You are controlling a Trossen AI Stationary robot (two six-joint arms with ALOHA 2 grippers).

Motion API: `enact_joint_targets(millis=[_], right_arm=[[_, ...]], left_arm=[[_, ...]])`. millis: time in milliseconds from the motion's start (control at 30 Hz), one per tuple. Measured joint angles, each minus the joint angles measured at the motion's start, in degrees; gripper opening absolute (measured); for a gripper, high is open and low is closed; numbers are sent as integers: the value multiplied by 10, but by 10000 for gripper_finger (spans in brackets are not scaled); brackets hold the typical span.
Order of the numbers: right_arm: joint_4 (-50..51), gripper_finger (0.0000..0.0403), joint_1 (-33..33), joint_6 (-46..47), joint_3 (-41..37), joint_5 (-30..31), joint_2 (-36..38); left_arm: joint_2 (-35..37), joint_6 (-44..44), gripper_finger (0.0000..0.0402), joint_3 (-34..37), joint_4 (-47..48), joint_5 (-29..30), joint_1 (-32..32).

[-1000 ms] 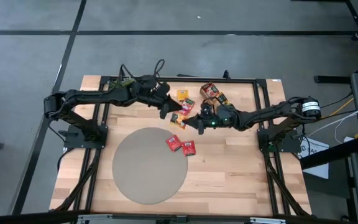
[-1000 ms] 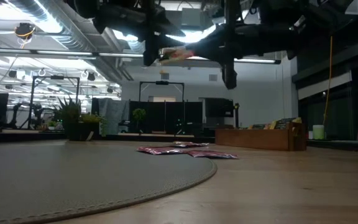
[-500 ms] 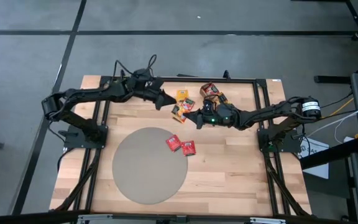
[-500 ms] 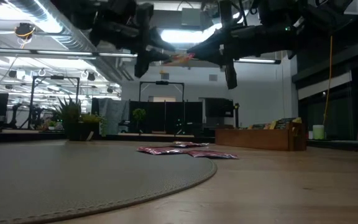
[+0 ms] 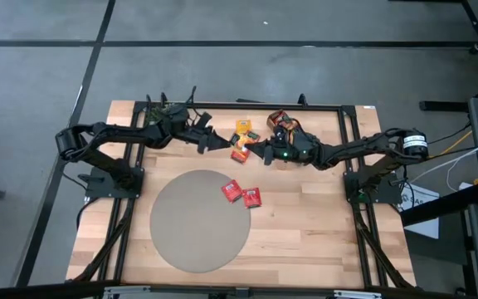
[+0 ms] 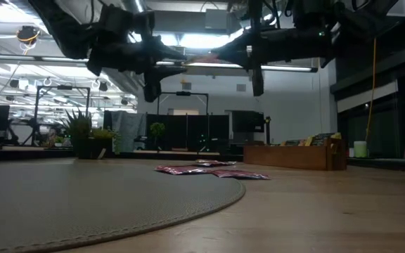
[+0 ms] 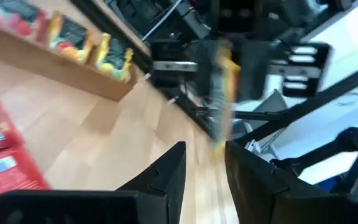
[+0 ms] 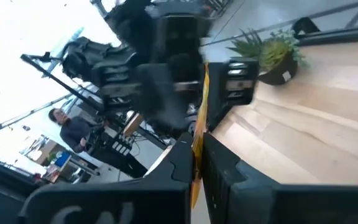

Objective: Pick & Place Tea
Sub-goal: Put the orange tea bag into the middle section of the wooden organizer

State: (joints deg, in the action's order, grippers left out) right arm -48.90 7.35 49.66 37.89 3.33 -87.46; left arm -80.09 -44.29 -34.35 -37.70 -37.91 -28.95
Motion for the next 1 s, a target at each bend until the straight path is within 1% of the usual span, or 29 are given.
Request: enact_joint_targets(millis=[133, 300, 400, 500, 633, 867, 1000], right_arm=[[-12, 17, 8, 12, 0, 0, 0], [-21, 17, 12, 13, 0, -1, 0], [-22, 17, 12, 18, 0, 0, 0], [-22, 18, 12, 18, 0, 0, 0], [-22, 28, 12, 17, 0, 0, 0], [-17, 38, 12, 7, 0, -5, 0], [6, 40, 12, -6, 0, -74, 0]], left_arm=[[0, -2, 109, 0, -45, 16, 22], [0, -1, 105, 0, -48, 91, 43], [0, 3, 92, 0, -49, 109, 46], [0, 4, 65, 0, -56, 110, 46], [0, 5, 12, 0, -63, 115, 46], [0, 9, 3, 0, -63, 110, 46], [0, 6, 2, 0, -60, 76, 37]])
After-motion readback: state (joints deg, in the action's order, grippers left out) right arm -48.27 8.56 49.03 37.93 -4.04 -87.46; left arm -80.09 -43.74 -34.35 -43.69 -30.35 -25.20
